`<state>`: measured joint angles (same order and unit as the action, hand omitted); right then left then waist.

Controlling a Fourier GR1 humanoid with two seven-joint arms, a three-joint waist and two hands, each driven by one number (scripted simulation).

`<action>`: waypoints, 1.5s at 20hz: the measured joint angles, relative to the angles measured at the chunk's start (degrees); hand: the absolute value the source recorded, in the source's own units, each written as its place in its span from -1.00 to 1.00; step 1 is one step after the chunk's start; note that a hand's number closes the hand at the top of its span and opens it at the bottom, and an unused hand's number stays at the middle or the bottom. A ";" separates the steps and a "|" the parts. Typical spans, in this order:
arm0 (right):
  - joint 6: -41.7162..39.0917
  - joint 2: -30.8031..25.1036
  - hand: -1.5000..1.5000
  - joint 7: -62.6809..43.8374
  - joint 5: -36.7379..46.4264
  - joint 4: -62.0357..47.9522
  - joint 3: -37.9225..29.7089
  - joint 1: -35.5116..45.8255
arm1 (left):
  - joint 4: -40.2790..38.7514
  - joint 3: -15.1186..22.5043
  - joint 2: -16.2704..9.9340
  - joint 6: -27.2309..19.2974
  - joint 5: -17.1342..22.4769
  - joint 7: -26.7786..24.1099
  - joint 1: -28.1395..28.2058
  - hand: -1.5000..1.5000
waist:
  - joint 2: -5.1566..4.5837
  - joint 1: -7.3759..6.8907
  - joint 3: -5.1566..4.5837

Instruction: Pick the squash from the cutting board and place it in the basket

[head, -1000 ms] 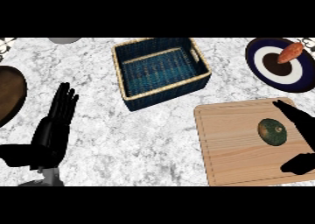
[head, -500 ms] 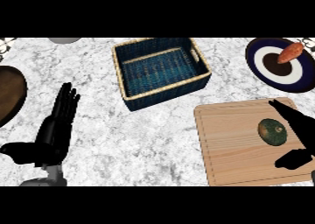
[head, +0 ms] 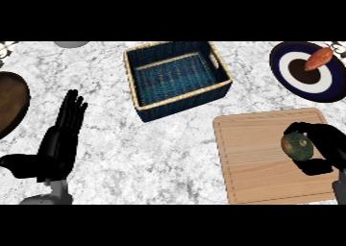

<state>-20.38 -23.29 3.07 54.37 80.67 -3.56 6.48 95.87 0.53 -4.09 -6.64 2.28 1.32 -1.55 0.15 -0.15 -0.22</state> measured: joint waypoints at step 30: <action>22.87 23.03 1.00 -40.68 -3.61 11.98 54.05 18.21 | -1.94 3.20 2.20 0.89 -1.77 0.73 -3.06 0.00 | -0.35 -4.97 0.23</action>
<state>2.49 -0.26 -37.61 50.76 92.65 50.48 24.69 93.93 3.73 -1.89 -5.75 0.51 2.05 -4.61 -0.20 -5.12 0.01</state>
